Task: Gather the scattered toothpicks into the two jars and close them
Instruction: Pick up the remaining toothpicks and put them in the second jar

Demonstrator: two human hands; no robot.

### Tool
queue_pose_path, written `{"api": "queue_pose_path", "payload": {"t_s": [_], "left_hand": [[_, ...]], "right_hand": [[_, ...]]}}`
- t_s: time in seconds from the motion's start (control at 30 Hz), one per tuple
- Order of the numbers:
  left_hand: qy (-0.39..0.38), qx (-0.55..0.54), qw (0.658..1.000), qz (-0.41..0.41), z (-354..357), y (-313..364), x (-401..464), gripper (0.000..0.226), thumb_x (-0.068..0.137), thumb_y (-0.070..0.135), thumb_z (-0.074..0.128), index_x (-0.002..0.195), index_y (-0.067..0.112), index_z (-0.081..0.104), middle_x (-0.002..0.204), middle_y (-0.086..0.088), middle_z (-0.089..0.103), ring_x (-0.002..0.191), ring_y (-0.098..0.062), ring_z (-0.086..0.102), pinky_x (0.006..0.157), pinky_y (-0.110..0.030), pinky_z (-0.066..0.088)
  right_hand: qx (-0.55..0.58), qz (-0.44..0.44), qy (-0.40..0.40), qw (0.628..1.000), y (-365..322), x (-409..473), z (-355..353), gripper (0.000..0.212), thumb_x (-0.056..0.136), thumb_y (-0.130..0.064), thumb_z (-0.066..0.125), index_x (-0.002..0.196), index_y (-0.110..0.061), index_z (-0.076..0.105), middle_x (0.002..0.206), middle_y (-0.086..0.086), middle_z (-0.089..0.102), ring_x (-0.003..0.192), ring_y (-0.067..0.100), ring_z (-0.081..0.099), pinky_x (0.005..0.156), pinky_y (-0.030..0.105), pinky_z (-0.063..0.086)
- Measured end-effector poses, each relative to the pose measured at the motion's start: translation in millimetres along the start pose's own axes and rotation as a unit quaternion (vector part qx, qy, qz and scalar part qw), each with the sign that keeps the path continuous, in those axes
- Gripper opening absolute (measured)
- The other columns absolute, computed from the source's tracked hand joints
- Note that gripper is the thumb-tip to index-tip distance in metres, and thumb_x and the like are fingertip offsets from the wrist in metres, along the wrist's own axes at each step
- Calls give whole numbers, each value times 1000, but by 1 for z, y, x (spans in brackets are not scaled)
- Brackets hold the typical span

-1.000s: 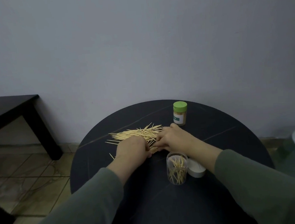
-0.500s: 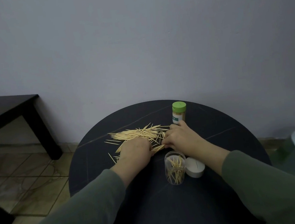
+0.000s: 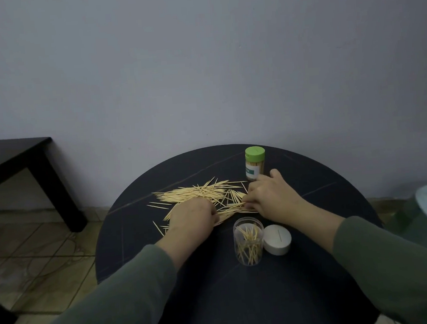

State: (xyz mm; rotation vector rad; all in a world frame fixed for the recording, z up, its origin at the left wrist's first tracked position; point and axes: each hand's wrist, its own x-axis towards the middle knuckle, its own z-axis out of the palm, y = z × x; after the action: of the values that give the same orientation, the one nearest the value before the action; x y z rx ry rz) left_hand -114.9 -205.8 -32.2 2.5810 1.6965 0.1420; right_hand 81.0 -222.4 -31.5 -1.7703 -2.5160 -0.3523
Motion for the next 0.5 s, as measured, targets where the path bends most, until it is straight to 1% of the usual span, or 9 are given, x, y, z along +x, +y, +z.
{"api": "queue_pose_path", "payload": {"t_s": [0.13,0.27,0.37,0.43,0.5], "left_hand": [[11,-17,1000,3,0,0,0,23,95,38,54,108,31,72,106,5,67,100,-18,61,81,-32,49],[31,-35,999,3,3,-2,0,23,96,38,54,105,29,73,107,4,57,100,-18,58,81,-33,50],[43,-60,997,-6,3,-4,0,24,95,41,55,105,29,73,104,5,55,98,-17,57,80,-34,49],[43,-79,996,-12,3,-5,0,24,95,42,56,103,29,74,98,7,56,96,-17,58,78,-32,48],[44,-105,993,-25,3,-7,0,24,94,42,57,103,30,75,98,8,64,94,-17,59,78,-31,49]], "right_hand": [[26,22,-2,999,-1,-7,2,29,99,-40,46,122,-33,63,114,-8,64,105,13,48,94,37,28],[53,51,31,997,-2,-11,3,30,98,-42,48,123,-34,63,116,-10,61,107,11,46,95,37,28],[69,75,42,994,-2,-14,0,32,97,-43,49,124,-34,63,112,-10,59,104,11,45,92,35,29],[81,86,41,992,-2,-16,-2,32,97,-44,49,123,-34,63,110,-10,59,102,10,45,91,35,31],[92,97,34,990,0,-18,-2,32,97,-45,49,123,-35,63,110,-11,59,103,10,46,91,35,31]]}}
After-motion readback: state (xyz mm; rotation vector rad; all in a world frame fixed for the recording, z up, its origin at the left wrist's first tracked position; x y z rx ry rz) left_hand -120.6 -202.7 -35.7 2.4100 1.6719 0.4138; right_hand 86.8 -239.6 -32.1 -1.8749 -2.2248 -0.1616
